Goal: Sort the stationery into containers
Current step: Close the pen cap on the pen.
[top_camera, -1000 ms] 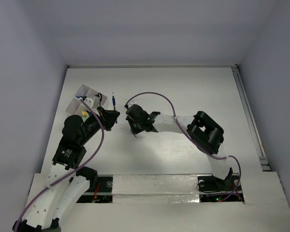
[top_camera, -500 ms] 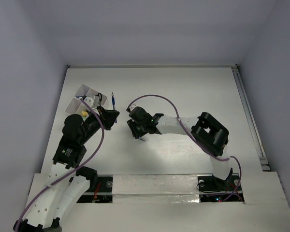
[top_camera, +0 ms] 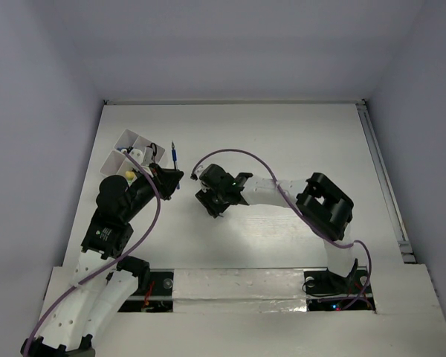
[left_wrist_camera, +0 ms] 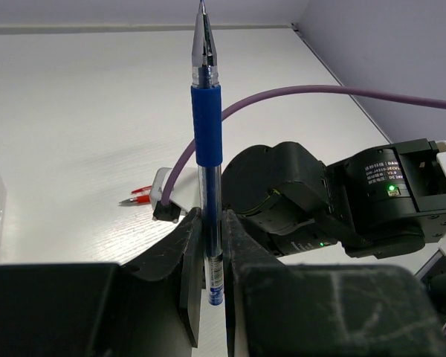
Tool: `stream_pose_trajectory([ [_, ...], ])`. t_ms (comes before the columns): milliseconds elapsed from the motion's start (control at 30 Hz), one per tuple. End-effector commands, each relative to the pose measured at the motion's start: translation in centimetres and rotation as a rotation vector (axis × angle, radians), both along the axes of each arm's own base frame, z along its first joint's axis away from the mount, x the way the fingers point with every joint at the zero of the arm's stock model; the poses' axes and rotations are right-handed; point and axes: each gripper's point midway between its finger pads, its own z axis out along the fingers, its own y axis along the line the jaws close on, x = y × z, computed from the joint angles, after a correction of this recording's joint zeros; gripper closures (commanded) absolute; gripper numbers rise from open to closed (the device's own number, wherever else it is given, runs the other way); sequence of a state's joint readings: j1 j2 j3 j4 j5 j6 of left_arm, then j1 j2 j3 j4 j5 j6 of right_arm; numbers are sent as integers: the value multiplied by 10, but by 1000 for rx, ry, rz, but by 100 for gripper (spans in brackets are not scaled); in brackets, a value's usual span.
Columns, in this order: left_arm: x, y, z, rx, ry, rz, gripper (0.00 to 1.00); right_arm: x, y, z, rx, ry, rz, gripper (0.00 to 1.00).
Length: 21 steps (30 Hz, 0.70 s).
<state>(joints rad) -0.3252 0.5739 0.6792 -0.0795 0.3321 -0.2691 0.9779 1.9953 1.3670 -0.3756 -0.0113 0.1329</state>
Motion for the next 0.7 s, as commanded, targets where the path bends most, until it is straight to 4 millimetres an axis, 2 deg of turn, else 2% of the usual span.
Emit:
stream_pose_trajectory([
  [0,0,0,28,-18,-81,-6,100,-30,-37,-27,-178,111,58,50],
  [400,0,0,28,-16,-81,-5,100,-35,-49,-50,-349,77,77,56],
  [500,0,0,28,-16,-80,-3,100,-34,-57,-56,-392,73,62,64],
  [533,0,1,28,-15,-82,-2,100,-35,-58,-57,-394,78,60,73],
  [600,1,1,28,-14,-82,3,100,-37,-58,-58,-393,89,48,83],
  [633,1,2,28,-15,-81,6,100,-38,-58,-58,-387,93,43,93],
  [667,1,2,29,-15,-83,9,100,-39,-58,-58,-382,100,37,96],
])
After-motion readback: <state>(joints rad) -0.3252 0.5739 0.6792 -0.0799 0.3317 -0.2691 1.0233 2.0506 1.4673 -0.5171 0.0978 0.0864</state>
